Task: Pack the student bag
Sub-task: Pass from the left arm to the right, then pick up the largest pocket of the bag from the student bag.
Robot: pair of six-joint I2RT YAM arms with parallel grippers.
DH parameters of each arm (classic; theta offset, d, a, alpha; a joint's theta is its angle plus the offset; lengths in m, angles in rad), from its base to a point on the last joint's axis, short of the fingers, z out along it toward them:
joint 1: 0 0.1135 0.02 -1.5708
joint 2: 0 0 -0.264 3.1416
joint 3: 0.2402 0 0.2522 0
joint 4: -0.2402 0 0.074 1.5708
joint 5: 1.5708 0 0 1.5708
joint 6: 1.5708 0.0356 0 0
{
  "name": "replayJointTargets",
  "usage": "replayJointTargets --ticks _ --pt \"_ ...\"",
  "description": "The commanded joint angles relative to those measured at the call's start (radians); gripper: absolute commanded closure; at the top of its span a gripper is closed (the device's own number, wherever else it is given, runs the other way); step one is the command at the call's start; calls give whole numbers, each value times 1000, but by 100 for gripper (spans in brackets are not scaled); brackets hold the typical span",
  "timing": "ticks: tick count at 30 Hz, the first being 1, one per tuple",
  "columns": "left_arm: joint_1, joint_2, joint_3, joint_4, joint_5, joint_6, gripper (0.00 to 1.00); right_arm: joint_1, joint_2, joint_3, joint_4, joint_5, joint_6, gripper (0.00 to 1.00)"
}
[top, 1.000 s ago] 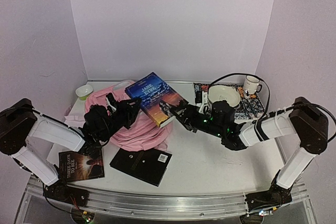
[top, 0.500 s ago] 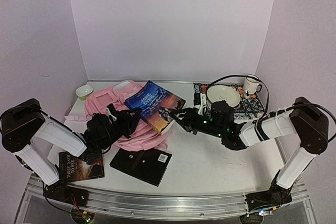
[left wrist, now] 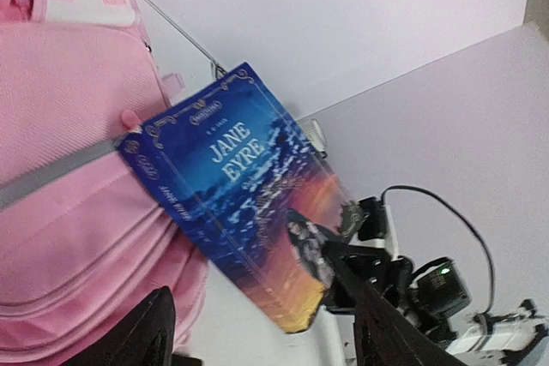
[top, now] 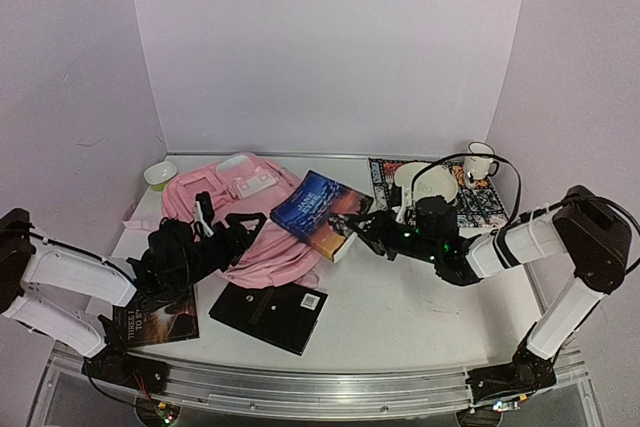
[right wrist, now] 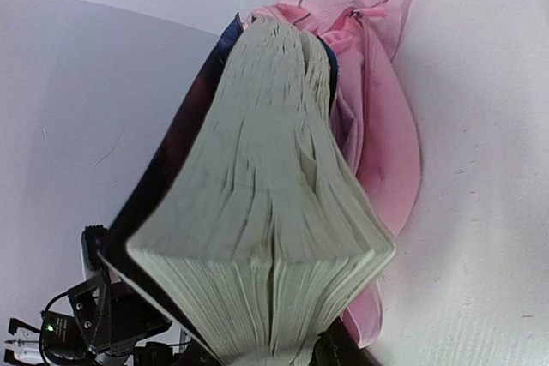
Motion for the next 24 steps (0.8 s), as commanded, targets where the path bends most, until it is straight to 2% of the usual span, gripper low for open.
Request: replayJointTargets --ticks 1,4,10,17,24 --pt "1 -89 124 -352 -56 312 25 -56 -139 -9 651 24 28 100" --pt "1 -73 227 -525 -37 453 23 -93 -180 -43 649 27 39 100" --pt "-34 104 476 -841 -25 666 22 -148 -253 -109 610 40 43 100" --pt "-100 284 663 -1031 -104 794 22 -173 -294 -174 597 54 56 100" --pt "-132 385 765 -1152 -168 830 22 -181 -312 -192 582 54 55 100"
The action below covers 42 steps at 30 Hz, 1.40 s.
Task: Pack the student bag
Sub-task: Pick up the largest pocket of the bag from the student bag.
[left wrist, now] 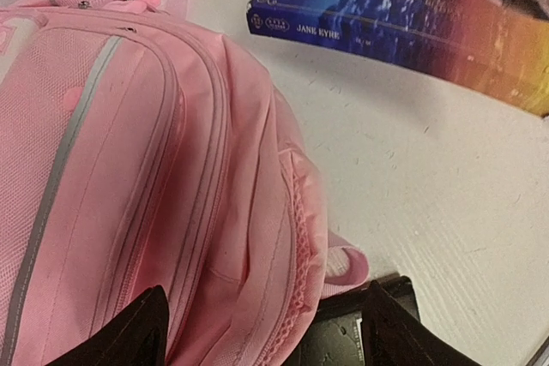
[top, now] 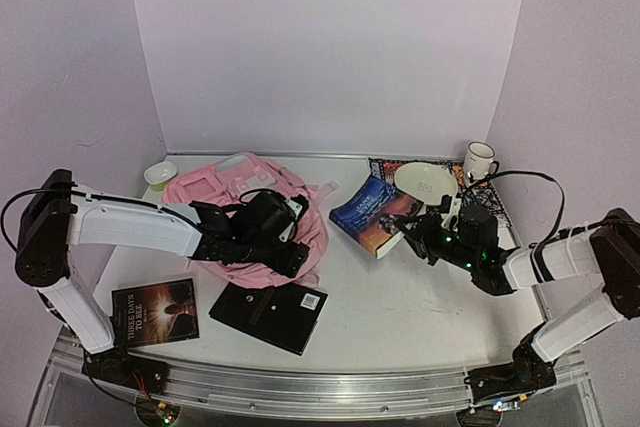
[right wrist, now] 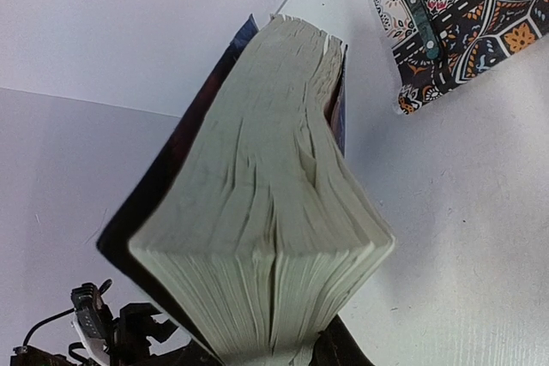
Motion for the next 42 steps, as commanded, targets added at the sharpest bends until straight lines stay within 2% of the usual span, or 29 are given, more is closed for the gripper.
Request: replayJointTargets --ticks 1,6,10,14,20,24,33,42 --pt "-8 40 92 -127 -95 52 22 -7 -83 35 620 -2 -1 100" --pt "-10 99 142 -207 -160 39 27 -7 -80 35 620 -3 1 100" --pt "-10 113 164 -236 -194 35 35 -6 -77 34 620 -5 1 100" --pt "-10 99 186 -260 -258 19 56 -7 -77 36 620 -15 4 100" --pt "-10 88 225 -275 -283 21 80 -7 -75 51 620 -43 22 100" --pt "-10 69 268 -289 -322 29 100 -7 -82 64 620 -58 46 100" --pt "9 72 445 -297 -439 121 100 -5 -112 113 621 -99 132 100" --pt "17 112 638 -295 -424 187 100 60 -60 184 655 -104 189 100"
